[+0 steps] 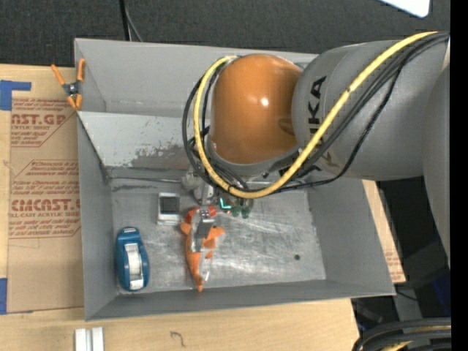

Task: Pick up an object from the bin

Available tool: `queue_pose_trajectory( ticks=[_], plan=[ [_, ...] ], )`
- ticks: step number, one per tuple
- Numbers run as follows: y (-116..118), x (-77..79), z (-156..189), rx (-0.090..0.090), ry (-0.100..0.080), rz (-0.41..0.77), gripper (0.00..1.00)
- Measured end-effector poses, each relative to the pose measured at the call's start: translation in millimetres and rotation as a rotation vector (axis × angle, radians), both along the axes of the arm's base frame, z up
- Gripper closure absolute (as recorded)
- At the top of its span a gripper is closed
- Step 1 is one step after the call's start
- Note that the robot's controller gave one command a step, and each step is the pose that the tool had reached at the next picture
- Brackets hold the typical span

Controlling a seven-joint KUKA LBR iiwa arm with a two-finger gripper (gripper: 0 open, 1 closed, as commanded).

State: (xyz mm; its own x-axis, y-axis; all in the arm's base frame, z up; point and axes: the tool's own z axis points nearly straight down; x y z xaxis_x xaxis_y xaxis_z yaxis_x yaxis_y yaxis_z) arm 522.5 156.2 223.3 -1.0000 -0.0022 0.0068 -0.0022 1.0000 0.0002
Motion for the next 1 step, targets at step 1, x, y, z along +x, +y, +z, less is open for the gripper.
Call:
queue_pose_trajectory(
  ticks=[1],
  plan=[
    [-0.8, 1.9, 4.2, 0.001, -0.008, -0.001, 0.00]
  ],
)
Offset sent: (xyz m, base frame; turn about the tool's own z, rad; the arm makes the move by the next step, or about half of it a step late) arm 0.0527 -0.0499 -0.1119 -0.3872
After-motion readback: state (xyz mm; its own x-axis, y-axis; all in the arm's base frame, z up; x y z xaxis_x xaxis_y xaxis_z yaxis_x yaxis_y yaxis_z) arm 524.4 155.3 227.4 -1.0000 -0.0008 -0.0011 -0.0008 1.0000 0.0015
